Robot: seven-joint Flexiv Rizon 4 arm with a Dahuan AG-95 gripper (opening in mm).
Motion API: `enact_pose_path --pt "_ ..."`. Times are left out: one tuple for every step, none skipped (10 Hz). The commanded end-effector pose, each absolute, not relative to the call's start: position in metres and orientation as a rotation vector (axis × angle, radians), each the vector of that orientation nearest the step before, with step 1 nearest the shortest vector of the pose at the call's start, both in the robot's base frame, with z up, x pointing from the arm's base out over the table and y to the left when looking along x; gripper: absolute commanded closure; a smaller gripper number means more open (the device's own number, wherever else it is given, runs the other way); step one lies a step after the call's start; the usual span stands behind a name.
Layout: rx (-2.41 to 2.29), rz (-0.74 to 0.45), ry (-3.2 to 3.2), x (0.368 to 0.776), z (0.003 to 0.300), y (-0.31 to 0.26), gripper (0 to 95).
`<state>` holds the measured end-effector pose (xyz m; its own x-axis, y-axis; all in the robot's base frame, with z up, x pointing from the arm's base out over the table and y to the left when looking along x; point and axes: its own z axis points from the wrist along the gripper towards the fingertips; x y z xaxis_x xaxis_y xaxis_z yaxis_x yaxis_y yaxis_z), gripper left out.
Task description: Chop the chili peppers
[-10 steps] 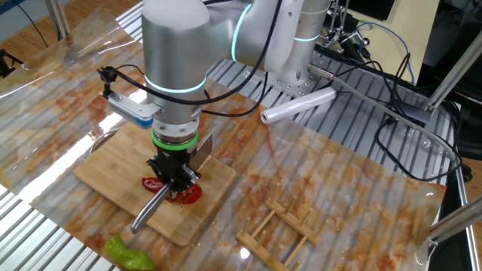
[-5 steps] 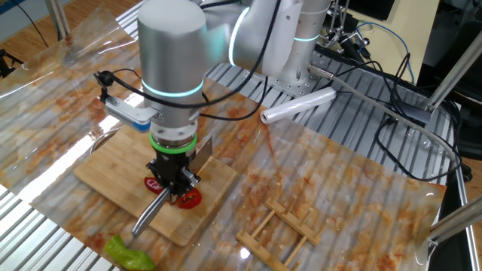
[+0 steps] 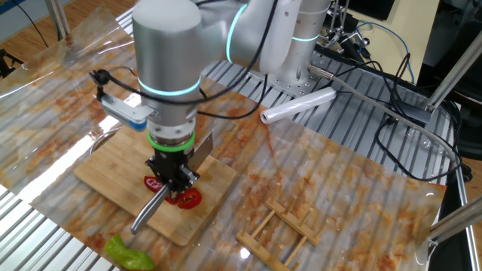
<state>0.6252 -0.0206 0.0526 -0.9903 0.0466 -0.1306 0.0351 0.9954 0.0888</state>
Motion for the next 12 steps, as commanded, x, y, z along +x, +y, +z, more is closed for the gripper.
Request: enact_pose_path --pt "0.076 0.122 2.997 0.624 0.054 -0.022 95.0" --pt "0.074 0.110 2.999 0.622 0.060 -0.022 95.0" --pt "0.068 0.108 3.002 0.620 0.064 -0.024 95.0" --pt "0.065 0.109 3.009 0.619 0.068 -0.026 95.0" --pt "0.056 0.107 3.008 0.619 0.071 -0.027 95.0" --pt "0.038 0.101 3.008 0.621 0.074 -0.030 95.0" --pt "0.017 0.089 3.008 0.625 0.076 -0.032 95.0" --pt "0.006 0.090 3.008 0.627 0.076 -0.034 95.0" --pt "0.003 0.090 3.009 0.629 0.076 -0.035 95.0" --pt "-0.001 0.089 3.007 0.629 0.076 -0.036 95.0" --pt "-0.005 0.092 3.008 0.630 0.075 -0.038 95.0" --pt "-0.022 0.090 3.008 0.631 0.072 -0.041 95.0"
